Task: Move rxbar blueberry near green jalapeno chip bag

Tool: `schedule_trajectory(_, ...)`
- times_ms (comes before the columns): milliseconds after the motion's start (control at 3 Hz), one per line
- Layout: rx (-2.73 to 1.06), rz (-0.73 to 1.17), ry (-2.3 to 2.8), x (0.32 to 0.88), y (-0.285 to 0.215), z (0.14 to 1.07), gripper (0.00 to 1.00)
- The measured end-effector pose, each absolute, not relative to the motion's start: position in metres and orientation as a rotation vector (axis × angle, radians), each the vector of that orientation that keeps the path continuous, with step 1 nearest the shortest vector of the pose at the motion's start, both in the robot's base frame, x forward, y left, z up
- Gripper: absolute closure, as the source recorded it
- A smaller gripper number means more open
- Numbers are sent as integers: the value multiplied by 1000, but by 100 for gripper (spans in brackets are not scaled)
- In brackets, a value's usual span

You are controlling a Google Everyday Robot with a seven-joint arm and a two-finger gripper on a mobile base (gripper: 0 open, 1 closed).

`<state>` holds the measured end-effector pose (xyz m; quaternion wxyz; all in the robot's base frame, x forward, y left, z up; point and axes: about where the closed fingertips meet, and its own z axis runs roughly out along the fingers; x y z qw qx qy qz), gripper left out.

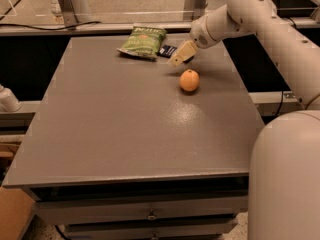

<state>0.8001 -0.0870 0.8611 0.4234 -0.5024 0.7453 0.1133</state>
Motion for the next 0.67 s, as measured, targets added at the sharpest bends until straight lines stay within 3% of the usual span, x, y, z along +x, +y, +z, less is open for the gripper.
schedule_trajectory(667, -1181, 302, 1804, 771, -107, 911, 0)
